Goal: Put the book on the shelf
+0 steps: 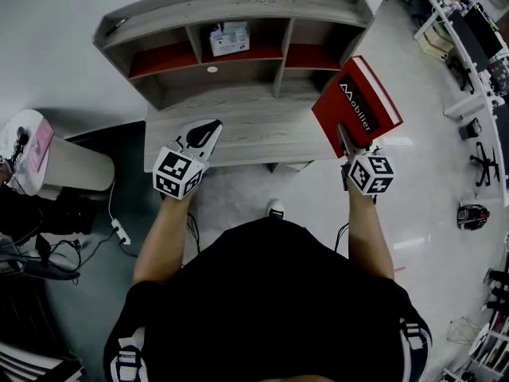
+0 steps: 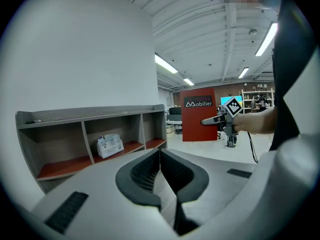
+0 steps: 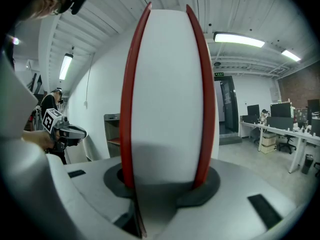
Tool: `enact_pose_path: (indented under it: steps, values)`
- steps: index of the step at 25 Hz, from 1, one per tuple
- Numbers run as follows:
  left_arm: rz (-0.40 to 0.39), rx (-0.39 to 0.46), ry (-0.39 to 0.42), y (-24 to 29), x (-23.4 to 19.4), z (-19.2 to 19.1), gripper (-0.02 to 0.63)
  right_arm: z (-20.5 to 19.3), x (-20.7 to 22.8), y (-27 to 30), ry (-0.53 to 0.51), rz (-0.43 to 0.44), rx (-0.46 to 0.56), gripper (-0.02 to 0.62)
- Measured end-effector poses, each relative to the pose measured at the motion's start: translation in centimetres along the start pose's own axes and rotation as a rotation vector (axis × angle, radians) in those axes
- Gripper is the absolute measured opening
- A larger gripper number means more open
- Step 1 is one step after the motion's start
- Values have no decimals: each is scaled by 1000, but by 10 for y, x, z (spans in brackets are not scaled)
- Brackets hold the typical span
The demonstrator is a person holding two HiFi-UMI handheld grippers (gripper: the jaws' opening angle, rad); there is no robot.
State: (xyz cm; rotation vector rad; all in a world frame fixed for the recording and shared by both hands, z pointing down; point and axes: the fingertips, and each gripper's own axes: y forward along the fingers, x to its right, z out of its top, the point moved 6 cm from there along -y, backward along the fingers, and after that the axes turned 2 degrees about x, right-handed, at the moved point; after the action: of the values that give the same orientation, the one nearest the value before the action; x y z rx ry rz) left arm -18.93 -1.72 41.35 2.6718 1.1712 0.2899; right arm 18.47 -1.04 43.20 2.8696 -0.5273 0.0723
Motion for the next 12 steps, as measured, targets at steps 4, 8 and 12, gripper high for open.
enact_pose_path:
  steps: [4,8,12]
  values:
    - [7,1,-1,9,-5,3,21,3,6,11,0,11,2,175]
    - [14,2,2,10,6,-2,21,-7,9,6,-2,18,1,175]
    - [19,0,1,27,-7,10,21,4,23,23,0,24,-7,175]
